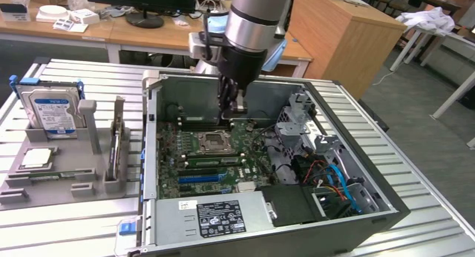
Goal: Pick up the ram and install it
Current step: 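Press down the ram until it locks into place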
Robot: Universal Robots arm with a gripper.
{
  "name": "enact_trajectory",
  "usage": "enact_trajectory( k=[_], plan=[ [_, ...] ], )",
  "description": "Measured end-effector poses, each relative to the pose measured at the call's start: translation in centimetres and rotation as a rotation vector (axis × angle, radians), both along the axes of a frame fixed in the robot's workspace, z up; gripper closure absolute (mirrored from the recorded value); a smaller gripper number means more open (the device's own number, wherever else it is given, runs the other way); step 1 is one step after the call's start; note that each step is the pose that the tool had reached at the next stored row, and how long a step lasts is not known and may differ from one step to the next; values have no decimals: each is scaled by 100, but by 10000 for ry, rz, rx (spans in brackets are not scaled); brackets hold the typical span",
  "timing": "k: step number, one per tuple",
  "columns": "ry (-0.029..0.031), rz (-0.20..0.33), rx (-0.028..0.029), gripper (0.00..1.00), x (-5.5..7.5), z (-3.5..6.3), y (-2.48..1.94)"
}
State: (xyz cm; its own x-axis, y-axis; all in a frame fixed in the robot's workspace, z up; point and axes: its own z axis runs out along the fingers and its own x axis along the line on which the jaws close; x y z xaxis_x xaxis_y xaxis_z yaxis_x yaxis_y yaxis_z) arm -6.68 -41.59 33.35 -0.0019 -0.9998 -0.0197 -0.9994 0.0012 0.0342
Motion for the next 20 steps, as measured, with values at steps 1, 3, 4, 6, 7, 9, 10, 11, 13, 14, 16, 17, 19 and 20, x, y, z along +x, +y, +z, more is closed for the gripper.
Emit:
enact_trajectory(
  k=[1, 3, 4, 6, 7, 9, 10, 11, 13, 14, 16, 17, 19, 20],
  plan=[
    [1, 0, 0, 89, 28, 0, 0],
    [1, 1, 1, 89, 79, 0, 0],
    [2, 1, 0, 89, 105, 0, 0],
    [4, 0, 0, 89, 158, 0, 0],
    [5, 1, 0, 89, 183, 0, 0],
    [5, 2, 1, 89, 225, 0, -1],
    [7, 1, 0, 89, 233, 0, -1],
    [6, 1, 0, 89, 233, 0, -1],
    [6, 1, 1, 89, 233, 0, 0],
    [6, 1, 0, 89, 233, 0, 0],
    [6, 1, 1, 89, 233, 0, 0],
    [6, 0, 1, 89, 233, 0, 0],
    [6, 0, 0, 89, 233, 0, 0],
    [6, 1, 1, 89, 233, 0, 0]
  ],
)
